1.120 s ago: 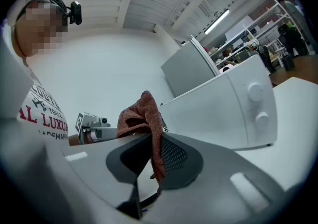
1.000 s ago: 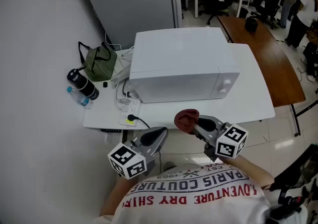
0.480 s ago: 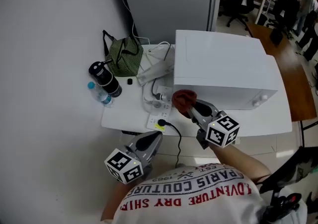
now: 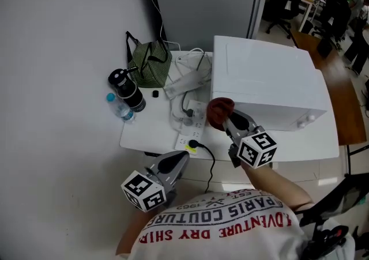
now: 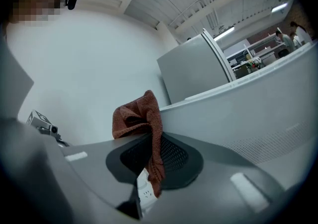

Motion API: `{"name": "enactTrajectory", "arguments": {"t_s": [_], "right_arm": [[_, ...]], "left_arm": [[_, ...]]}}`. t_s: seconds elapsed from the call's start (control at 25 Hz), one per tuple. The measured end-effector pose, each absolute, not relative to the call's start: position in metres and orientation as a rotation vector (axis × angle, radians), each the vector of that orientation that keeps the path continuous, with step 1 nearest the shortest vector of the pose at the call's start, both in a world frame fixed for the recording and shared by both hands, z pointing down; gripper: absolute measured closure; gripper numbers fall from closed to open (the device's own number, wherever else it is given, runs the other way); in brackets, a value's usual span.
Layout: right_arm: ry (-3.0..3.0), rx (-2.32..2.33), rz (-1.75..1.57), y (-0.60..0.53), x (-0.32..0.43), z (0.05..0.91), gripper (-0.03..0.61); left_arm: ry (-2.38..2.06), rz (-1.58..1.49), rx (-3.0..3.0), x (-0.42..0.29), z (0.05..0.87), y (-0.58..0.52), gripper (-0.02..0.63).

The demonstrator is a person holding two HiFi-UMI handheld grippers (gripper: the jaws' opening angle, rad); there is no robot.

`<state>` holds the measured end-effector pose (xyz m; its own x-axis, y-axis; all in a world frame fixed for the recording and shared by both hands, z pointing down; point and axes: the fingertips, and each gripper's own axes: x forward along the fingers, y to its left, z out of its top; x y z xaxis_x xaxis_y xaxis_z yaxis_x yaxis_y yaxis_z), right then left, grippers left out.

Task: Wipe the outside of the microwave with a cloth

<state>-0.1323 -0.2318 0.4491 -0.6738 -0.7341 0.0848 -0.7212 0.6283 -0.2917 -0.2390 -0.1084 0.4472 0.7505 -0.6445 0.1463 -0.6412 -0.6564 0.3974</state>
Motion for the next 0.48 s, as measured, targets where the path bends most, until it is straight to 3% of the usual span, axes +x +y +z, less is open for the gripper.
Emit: {"name": "enactTrajectory", "arguments": {"t_s": [0.48], "right_arm": [[2.683,-1.434,-0.477,-0.221,-0.003,0.446,0.541]], "left_arm": [[-0.828,0.054,2.608,-0.146,0.433,-0.119,0.614]]}}
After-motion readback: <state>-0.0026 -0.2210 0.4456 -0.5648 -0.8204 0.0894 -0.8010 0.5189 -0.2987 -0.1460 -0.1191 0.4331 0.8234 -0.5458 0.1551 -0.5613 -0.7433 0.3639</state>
